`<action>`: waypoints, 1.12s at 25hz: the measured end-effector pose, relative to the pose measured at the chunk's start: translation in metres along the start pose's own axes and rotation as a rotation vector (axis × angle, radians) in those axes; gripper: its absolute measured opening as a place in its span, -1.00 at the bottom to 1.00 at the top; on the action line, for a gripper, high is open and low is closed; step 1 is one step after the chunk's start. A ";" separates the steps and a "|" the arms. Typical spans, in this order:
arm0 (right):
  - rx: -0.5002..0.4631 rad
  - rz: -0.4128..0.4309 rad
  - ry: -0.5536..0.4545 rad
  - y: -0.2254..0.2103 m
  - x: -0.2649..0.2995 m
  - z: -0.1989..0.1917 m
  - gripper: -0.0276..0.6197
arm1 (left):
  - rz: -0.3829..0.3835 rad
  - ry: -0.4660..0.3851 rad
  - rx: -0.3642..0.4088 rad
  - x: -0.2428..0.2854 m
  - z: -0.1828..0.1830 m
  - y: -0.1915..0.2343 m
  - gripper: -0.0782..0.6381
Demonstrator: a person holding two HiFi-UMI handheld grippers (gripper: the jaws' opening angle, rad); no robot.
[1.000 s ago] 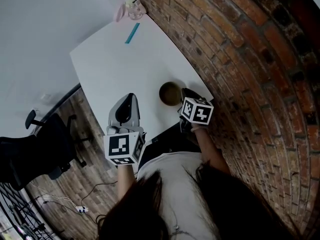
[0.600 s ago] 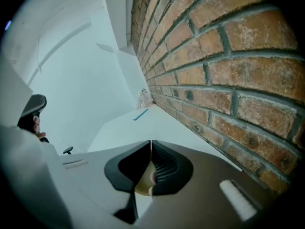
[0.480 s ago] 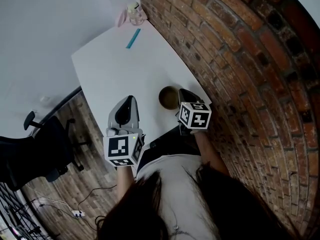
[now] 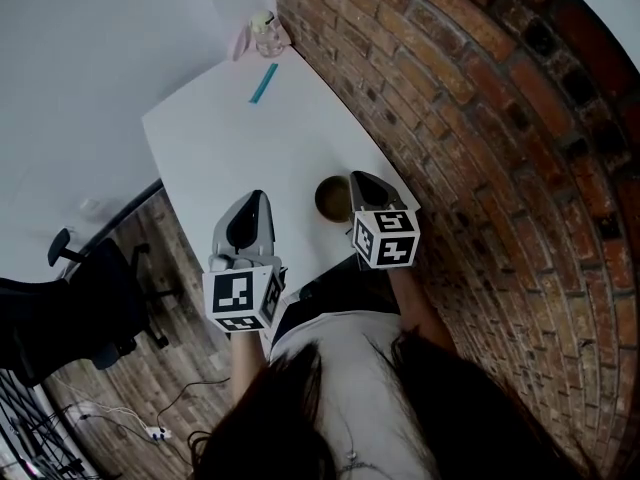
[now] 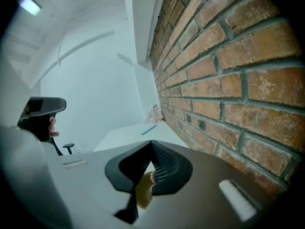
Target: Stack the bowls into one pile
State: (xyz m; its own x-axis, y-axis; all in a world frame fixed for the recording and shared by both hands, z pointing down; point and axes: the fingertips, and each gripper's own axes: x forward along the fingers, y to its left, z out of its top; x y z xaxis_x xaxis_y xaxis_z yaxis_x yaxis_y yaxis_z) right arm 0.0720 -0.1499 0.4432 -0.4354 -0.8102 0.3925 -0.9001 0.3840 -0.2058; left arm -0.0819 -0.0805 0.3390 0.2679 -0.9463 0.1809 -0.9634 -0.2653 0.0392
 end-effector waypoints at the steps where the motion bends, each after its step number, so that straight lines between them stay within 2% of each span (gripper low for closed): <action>1: -0.007 0.003 -0.015 0.001 -0.001 0.004 -0.91 | 0.001 -0.002 0.002 0.000 0.001 0.000 -0.78; 9: -0.059 0.037 -0.153 0.011 -0.014 0.043 -0.91 | 0.018 -0.019 0.012 -0.001 0.006 0.001 -0.78; 17: -0.161 0.038 -0.222 0.019 -0.022 0.061 -0.91 | 0.051 -0.046 0.020 -0.003 0.015 0.006 -0.78; 28: -0.205 0.072 -0.314 0.030 -0.033 0.082 -0.91 | 0.067 -0.065 0.028 -0.005 0.022 0.008 -0.78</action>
State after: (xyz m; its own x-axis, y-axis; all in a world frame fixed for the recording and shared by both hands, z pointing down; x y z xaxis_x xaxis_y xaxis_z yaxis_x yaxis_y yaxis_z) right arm 0.0611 -0.1476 0.3508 -0.4999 -0.8621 0.0830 -0.8659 0.4996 -0.0267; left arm -0.0911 -0.0817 0.3169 0.2038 -0.9718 0.1184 -0.9788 -0.2050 0.0018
